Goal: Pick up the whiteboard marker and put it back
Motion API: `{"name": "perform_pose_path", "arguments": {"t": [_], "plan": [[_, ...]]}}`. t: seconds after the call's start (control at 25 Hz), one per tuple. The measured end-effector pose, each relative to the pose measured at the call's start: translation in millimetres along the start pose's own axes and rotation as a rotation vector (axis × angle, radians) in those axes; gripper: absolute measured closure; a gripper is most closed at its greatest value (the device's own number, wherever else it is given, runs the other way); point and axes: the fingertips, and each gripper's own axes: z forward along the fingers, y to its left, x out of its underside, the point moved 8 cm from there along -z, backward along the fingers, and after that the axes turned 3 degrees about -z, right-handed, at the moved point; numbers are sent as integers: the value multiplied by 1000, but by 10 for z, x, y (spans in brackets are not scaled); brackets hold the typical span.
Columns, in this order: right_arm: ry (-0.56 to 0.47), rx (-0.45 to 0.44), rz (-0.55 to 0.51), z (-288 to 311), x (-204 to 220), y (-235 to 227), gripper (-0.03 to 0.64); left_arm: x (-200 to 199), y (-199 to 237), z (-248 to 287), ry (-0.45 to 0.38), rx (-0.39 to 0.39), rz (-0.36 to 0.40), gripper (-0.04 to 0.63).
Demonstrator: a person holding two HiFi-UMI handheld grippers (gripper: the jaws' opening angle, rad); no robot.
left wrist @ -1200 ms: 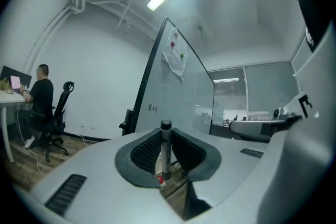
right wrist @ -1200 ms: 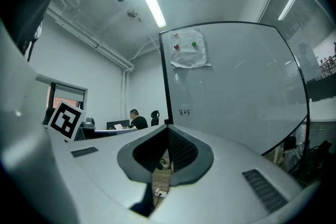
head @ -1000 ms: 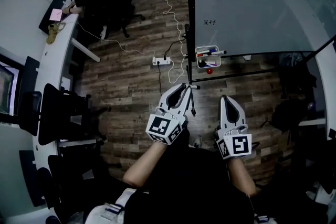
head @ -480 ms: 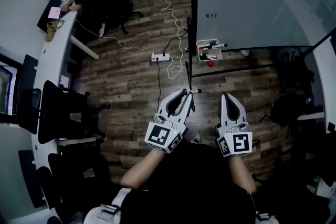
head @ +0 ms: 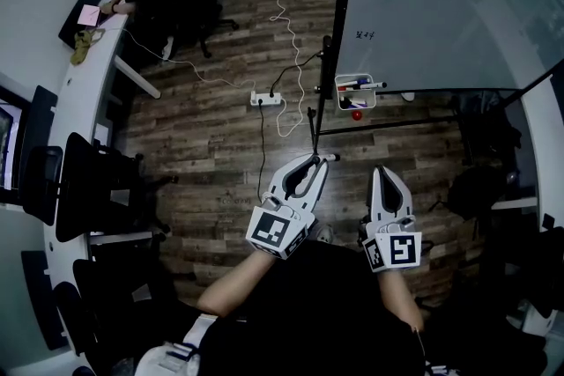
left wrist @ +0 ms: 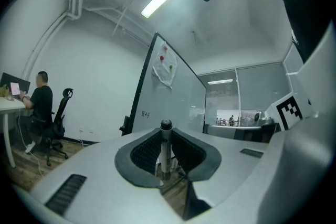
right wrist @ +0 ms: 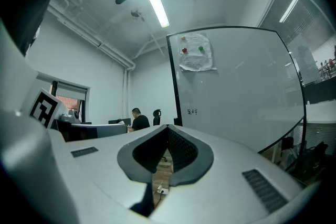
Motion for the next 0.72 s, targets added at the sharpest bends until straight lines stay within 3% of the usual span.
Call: {"name": "perform_pose_path", "arguments": {"t": [0.72], "plan": [[8, 48, -20, 63, 11, 214, 603, -66, 195, -103, -9, 23, -4, 525]]}}
